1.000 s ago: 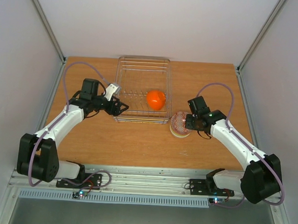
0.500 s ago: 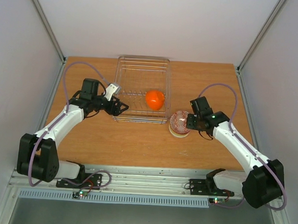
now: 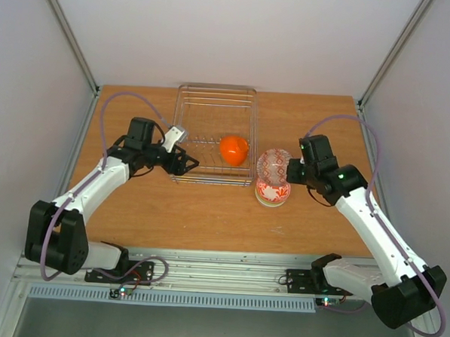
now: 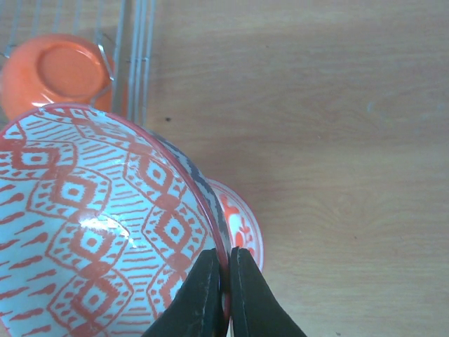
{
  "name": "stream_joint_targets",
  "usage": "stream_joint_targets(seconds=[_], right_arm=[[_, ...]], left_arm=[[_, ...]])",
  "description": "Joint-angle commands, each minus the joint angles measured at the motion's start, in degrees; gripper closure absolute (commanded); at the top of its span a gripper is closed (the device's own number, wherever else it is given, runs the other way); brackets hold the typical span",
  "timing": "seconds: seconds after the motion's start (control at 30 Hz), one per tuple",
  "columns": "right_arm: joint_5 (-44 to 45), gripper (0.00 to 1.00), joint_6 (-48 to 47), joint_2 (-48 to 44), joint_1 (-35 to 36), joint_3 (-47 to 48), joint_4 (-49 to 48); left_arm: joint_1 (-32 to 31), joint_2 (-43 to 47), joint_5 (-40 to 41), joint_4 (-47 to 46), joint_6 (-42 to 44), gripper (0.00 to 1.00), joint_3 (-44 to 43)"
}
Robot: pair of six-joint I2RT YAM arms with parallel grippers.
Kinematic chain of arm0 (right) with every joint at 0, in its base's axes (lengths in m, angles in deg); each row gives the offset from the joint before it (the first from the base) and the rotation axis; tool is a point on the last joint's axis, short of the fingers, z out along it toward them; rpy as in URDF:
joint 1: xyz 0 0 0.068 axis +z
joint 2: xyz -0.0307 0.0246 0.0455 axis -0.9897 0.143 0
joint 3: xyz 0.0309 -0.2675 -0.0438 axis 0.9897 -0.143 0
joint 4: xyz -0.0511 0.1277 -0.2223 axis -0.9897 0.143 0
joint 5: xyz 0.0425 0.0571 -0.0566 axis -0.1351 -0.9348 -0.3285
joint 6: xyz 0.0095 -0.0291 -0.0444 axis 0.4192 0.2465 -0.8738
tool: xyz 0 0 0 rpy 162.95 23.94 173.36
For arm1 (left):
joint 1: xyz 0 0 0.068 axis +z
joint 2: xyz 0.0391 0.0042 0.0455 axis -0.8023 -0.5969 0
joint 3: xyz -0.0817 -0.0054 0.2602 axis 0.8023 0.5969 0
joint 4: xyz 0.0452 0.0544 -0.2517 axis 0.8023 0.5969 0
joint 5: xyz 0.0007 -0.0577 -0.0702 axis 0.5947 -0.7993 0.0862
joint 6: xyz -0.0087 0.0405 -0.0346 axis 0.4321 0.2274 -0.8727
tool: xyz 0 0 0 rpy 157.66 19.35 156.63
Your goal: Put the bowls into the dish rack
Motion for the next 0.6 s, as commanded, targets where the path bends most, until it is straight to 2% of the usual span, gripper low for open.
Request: stream_joint_targets(seconds=[0.0,0.3,0.57], right_arm=[[-1.8,0.99,-0.8,2.6,2.5,5.4,-2.8],[2.2,0.99,-1.4,14.7,13.8,15.8,-4.4],[5.4,0.99,-2.2,22.8,20.4,22.8,-4.5]], left_arm=[[-2.1,1.2,-0.3,1.7,-0.1,0.20,-3.6],[-3.7,3.5,-1.3,3.4,-2.1,0.20,-5.9],[-3.7,4.3,-2.5,3.5,-2.4,0.20,-5.9]])
